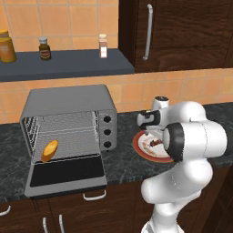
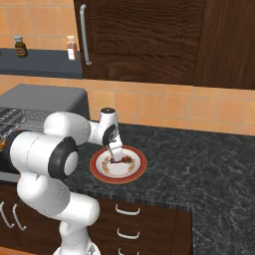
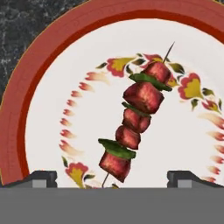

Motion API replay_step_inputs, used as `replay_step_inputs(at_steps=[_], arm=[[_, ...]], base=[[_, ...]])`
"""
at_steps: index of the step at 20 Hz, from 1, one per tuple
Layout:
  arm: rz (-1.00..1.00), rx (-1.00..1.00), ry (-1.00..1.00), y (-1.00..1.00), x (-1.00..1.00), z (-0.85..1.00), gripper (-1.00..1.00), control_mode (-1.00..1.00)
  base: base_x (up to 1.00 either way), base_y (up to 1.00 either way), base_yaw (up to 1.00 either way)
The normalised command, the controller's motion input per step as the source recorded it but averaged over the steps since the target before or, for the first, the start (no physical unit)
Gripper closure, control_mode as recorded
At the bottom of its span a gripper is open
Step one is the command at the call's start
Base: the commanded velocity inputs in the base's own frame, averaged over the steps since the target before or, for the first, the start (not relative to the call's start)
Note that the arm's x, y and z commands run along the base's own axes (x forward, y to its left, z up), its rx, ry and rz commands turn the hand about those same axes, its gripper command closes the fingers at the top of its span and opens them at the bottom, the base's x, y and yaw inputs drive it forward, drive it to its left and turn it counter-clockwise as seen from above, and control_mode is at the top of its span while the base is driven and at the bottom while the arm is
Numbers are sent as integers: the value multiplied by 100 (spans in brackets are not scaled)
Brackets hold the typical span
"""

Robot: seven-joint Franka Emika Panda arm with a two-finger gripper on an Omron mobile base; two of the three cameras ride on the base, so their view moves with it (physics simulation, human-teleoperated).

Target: Pick up the kebab skewer and baguette bread, and place them inside the toaster oven. Close the toaster oven door and start by setting the timer.

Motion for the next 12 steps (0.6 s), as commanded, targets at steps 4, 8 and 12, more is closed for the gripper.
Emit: replay_step_inputs(at_steps=[4,8,12], arm=[[-12,0,15,0,0,-31,-100,-100],[-10,0,12,0,1,-41,-100,-100],[-9,0,4,0,0,-36,-100,-100]], base=[[0,0,0],[0,0,0],[0,0,0]])
